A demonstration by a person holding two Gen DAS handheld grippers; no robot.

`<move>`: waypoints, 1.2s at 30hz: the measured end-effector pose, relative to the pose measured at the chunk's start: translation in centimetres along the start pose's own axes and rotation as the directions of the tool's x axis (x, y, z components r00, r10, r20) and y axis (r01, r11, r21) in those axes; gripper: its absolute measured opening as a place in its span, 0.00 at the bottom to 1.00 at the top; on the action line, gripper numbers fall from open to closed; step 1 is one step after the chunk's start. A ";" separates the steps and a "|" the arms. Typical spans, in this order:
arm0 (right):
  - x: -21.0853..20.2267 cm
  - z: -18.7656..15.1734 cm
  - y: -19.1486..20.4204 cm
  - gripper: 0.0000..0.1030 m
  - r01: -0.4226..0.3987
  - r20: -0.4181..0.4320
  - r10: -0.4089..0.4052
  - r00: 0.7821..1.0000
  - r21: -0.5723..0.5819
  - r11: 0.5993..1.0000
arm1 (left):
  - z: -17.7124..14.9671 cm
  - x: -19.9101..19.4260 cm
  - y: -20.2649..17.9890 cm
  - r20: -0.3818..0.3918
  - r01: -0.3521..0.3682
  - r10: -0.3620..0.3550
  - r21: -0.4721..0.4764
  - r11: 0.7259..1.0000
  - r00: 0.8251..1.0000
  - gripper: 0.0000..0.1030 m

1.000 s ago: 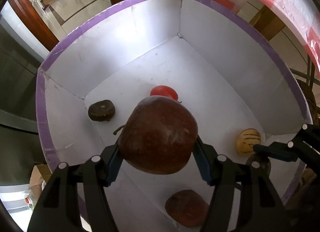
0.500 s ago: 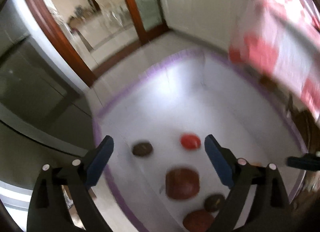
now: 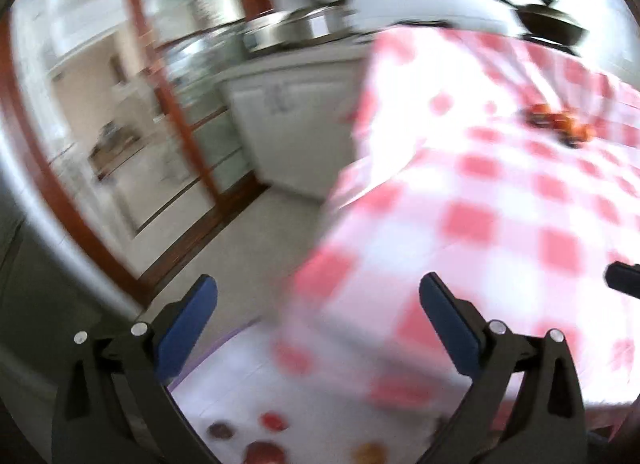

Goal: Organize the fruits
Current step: 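Move both open tools back over the fruit cluster on the table, then grasp an orange with the right tool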

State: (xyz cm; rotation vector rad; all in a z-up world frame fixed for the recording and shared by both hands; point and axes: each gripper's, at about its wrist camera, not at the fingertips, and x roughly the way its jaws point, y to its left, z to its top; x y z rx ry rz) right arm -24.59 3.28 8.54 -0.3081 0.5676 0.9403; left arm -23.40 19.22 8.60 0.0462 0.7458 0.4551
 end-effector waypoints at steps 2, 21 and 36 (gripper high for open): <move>-1.1 -0.3 -3.3 0.84 0.055 0.016 -0.056 0.998 0.056 0.997 | 2.2 0.9 -4.1 0.011 0.085 -0.085 0.039 0.996 0.996 0.98; -1.5 -7.0 -37.2 0.84 0.508 -0.238 -0.475 0.848 0.623 0.595 | 13.5 14.6 -28.8 -0.034 0.466 -0.467 -0.034 0.884 0.884 0.98; 8.7 -1.8 -46.1 0.79 0.574 -0.359 -0.451 0.817 0.439 0.691 | 13.5 17.1 -27.8 -0.064 0.593 -0.610 -0.177 0.786 0.790 0.98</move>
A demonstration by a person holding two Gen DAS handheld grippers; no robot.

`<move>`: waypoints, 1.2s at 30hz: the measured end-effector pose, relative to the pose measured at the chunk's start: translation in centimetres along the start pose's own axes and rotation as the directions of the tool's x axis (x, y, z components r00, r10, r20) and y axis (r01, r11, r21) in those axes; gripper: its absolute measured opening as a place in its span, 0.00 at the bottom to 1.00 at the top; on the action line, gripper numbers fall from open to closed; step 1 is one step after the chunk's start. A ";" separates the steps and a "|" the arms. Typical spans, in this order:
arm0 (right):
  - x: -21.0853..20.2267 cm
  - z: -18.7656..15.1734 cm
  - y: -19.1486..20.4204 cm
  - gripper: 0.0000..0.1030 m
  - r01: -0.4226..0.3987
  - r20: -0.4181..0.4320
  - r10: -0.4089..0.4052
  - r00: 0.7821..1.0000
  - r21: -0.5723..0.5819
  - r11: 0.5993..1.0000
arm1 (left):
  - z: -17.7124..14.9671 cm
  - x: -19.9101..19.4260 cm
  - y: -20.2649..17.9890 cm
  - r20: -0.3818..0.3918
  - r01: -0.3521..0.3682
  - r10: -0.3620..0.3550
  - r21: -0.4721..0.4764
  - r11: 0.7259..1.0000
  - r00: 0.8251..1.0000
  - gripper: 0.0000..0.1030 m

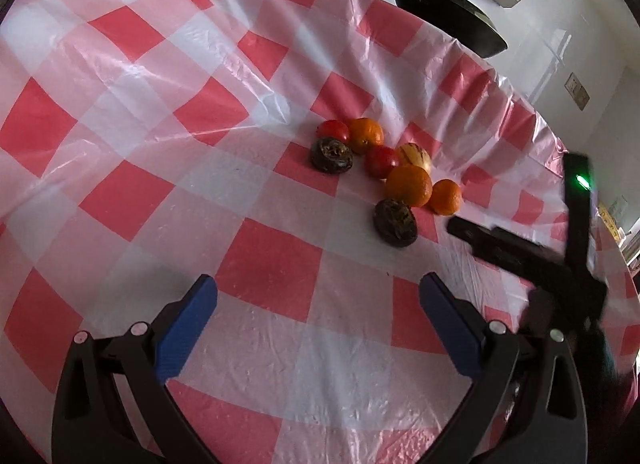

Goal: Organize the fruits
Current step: 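Grasp an orange with the right tool, then grasp a dark brown round fruit with the left tool while the right tool holds the orange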

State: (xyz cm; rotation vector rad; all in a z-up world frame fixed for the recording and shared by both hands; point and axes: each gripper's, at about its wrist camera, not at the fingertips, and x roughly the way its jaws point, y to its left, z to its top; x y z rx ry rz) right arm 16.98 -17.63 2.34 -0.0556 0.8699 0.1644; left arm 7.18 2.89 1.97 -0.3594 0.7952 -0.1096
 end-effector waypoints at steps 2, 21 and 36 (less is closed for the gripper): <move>1.1 1.0 0.5 0.74 0.024 -0.015 -0.024 1.000 -0.025 0.999 | 0.0 -0.1 0.1 0.001 0.002 -0.002 -0.005 1.000 1.000 0.98; -4.7 -5.7 -2.3 0.35 -0.099 0.098 0.071 0.993 0.321 0.942 | -0.2 0.3 0.0 -0.021 -0.035 0.035 0.000 0.999 0.999 0.98; -5.5 -7.2 -5.5 0.35 -0.213 0.182 0.145 0.972 0.439 0.873 | 0.3 1.8 -2.6 -0.065 -0.068 0.075 0.110 0.992 0.995 0.98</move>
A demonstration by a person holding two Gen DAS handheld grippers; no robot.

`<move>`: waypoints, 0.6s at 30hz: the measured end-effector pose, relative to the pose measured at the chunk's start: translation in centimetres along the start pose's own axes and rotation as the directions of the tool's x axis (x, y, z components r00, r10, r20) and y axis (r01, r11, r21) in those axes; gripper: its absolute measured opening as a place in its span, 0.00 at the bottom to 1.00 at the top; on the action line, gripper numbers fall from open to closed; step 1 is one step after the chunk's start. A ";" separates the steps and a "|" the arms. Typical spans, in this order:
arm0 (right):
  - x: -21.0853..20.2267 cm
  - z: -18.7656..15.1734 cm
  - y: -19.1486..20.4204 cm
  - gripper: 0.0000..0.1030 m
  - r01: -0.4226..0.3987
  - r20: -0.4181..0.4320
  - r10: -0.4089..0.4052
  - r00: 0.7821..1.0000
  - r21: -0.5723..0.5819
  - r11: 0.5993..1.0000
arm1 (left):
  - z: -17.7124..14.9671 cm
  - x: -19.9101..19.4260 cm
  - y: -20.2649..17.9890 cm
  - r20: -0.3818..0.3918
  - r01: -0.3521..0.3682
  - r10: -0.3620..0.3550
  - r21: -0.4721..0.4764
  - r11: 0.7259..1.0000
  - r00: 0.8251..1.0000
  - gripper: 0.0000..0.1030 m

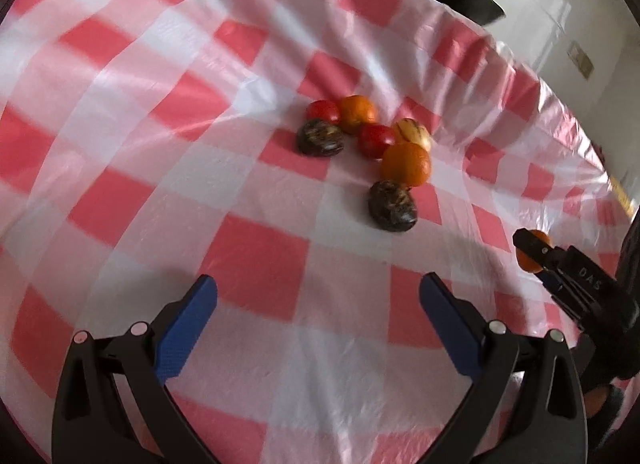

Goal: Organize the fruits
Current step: 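Grasp a dark brown round fruit with the left tool while the right tool holds the orange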

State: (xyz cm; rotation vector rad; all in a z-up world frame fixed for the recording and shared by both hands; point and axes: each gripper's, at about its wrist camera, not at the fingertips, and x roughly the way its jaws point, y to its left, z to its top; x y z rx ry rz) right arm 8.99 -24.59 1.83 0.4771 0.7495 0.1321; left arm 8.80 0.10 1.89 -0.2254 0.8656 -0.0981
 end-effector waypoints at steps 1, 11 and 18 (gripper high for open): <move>0.1 0.0 0.1 0.35 -0.002 -0.003 0.002 1.000 -0.002 1.000 | 0.3 0.3 -0.6 0.003 -0.006 0.006 0.020 1.000 1.000 0.98; 0.1 -0.1 0.1 0.35 -0.014 -0.007 0.014 1.000 -0.004 1.000 | 4.0 6.4 -5.9 -0.057 -0.060 0.067 0.123 0.991 0.996 0.75; 0.1 -0.1 0.1 0.35 -0.022 -0.007 0.022 1.000 -0.004 1.000 | 3.6 5.9 -7.5 -0.008 -0.113 0.118 0.240 0.964 0.993 0.38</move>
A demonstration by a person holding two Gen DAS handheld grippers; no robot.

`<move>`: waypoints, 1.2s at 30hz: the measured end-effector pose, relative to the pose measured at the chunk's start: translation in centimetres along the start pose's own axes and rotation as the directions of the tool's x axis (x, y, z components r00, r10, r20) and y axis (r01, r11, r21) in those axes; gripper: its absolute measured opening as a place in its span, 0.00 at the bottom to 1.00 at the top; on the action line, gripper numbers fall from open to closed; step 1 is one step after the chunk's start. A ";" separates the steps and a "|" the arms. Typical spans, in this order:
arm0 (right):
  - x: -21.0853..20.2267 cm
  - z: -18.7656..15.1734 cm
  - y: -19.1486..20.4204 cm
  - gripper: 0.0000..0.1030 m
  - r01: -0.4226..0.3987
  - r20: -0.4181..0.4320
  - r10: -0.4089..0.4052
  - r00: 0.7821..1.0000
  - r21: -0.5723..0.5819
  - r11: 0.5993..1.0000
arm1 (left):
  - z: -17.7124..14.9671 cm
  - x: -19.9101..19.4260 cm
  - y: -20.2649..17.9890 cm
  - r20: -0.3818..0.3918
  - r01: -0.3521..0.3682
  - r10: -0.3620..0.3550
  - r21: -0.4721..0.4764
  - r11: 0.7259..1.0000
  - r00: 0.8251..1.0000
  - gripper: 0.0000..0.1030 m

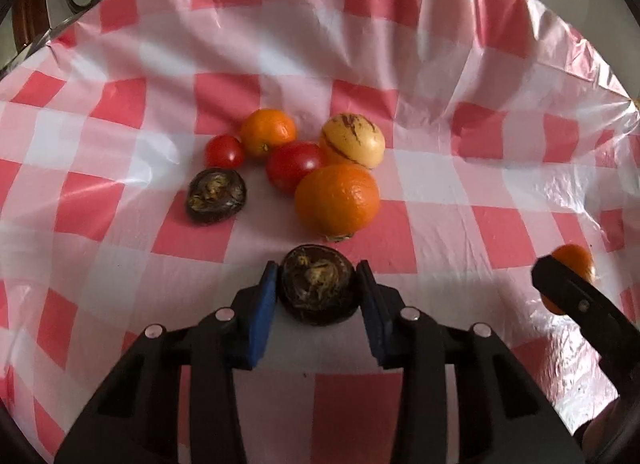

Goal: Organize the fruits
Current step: 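Grasp a dark brown round fruit with the left tool while the right tool holds the orange, then carry the dark fruit in the left tool and orange in the right tool to the white box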

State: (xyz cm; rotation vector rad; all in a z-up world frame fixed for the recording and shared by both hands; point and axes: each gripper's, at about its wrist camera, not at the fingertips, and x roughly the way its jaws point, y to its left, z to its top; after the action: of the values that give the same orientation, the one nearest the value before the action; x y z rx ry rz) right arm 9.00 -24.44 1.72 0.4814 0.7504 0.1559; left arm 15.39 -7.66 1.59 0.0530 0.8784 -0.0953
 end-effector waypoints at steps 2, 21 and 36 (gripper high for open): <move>0.0 0.0 0.0 0.35 -0.001 0.004 0.001 1.000 0.002 1.000 | -0.4 -1.5 0.2 0.045 -0.023 0.024 -0.006 1.000 0.999 0.38; 0.4 0.0 -0.1 0.35 0.019 -0.020 -0.019 1.000 0.010 1.000 | -8.5 -10.0 5.6 0.091 -0.019 0.037 -0.192 0.981 0.995 0.38; -1.7 -3.4 2.0 0.35 0.000 -0.076 0.002 0.997 0.019 1.000 | -18.1 -18.4 13.1 0.081 -0.089 0.115 -0.272 0.958 0.990 0.38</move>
State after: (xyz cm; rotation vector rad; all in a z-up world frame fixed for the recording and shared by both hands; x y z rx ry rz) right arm 5.51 -21.97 1.51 0.4956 0.8272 0.1690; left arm -8.74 8.05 4.30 -0.1583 0.7845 0.1175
